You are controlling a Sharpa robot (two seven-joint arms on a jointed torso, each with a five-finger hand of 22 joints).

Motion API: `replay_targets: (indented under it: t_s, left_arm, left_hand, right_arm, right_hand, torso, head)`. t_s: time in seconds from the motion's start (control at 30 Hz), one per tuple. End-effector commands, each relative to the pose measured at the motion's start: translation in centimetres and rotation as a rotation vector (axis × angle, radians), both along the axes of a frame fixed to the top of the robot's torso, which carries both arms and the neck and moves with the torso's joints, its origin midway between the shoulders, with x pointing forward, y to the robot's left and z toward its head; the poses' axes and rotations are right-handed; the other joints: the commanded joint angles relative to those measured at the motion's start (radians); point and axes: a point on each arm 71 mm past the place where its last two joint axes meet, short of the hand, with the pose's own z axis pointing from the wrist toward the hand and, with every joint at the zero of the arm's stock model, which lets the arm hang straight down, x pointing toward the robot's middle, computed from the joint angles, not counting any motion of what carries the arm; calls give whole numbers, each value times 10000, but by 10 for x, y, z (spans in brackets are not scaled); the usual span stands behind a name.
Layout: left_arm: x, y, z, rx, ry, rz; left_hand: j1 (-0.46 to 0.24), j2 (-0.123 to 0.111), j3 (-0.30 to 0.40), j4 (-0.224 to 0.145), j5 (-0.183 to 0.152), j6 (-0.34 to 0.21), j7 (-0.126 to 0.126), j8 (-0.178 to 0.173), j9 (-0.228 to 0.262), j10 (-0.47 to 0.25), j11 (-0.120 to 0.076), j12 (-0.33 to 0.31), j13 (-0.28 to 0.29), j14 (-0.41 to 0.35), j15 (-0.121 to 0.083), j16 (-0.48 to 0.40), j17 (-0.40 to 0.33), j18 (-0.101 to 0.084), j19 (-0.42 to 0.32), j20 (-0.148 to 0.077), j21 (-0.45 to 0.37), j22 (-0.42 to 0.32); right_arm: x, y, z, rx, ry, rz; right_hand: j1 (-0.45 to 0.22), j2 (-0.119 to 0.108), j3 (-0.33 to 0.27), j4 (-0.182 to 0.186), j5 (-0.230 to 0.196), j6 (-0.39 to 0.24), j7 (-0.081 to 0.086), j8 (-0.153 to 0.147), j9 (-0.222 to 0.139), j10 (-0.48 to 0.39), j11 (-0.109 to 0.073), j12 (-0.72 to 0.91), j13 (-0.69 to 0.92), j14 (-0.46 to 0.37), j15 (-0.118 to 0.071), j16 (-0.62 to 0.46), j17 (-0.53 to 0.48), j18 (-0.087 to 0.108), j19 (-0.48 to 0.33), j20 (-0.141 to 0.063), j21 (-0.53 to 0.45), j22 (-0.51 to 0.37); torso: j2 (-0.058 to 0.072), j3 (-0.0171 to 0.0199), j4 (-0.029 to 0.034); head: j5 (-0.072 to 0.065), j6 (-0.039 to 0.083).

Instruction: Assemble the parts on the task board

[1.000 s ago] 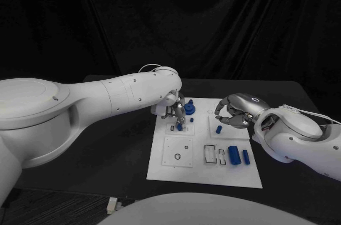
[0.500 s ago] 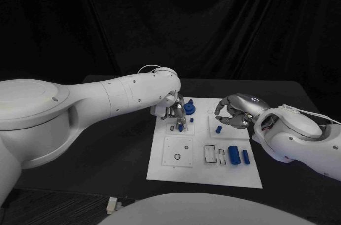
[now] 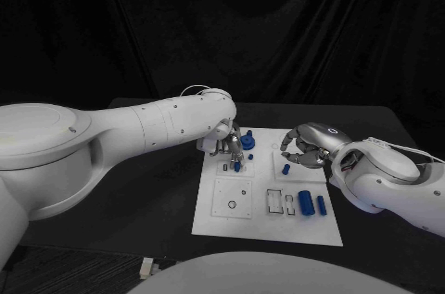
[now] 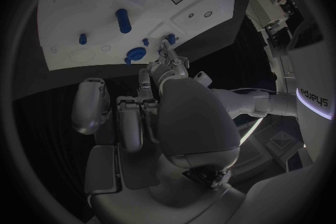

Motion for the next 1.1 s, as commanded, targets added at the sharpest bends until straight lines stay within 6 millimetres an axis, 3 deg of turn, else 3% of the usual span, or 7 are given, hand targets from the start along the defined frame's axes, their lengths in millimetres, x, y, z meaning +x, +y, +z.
replay_targets:
  t_s: [0.03, 0.53, 0.8, 1.1]
  left_arm:
    - [-1, -2, -1, -136, 31, -53]
    - [-2, -2, -1, -158, 55, -74]
    - [-2, -1, -1, -197, 7, -29]
    - [-1, 1, -1, -199, 0, 6]
  left_hand:
    - [35, 1, -15, -23, 46, 79, 18, -70, 25, 220, -29, -80, 1360, 973, -45, -56, 2461, -68, -11, -14, -80, 1435]
    - [142, -73, -59, -135, 83, 140, 6, -120, 66, 195, -46, -132, 1324, 922, -62, -141, 2375, -51, -37, -29, -192, 1416]
    - [-338, -149, -541, 290, -409, 253, 38, -323, 133, 205, -19, -161, 1323, 914, -47, -169, 2356, -51, -10, -23, -292, 1421]
    - [-760, -240, -1064, 703, -495, 318, 46, -492, 202, 209, -7, -181, 1327, 910, -39, -185, 2348, -44, 0, -12, -396, 1426]
  right_arm:
    - [0, 0, -1, -67, 41, 17]
    - [0, 0, -2, -102, 70, -9]
    - [0, 0, -2, -125, 91, -18]
    - [0, -1, -2, -124, 83, -36]
  right_hand:
    - [-24, -77, 41, -4, -50, 6, 15, 4, 16, 1079, 60, 36, 2632, 1047, 99, 30, 2635, 75, -81, -7, -28, 1557]
    - [-22, -73, 70, -1, -49, 10, 13, 9, 20, 1079, 57, 36, 2632, 1047, 98, 30, 2635, 81, -98, -7, -67, 1545]
    - [-8, -67, 92, -9, -48, 21, 7, 17, 25, 1079, 53, 36, 2632, 1047, 95, 30, 2635, 84, -104, -9, -85, 1540]
    - [-64, -54, 121, 37, -75, 47, 6, 36, 37, 1079, 51, 36, 2632, 1047, 90, 30, 2635, 85, -104, -13, -106, 1537]
  torso:
    - [0, 1, 5]
    - [-1, -3, -3]
    - [3, 1, -3]
    - [-1, 2, -4]
  head:
    - [10, -1]
    - [40, -1]
    - [65, -1]
    - [73, -1]
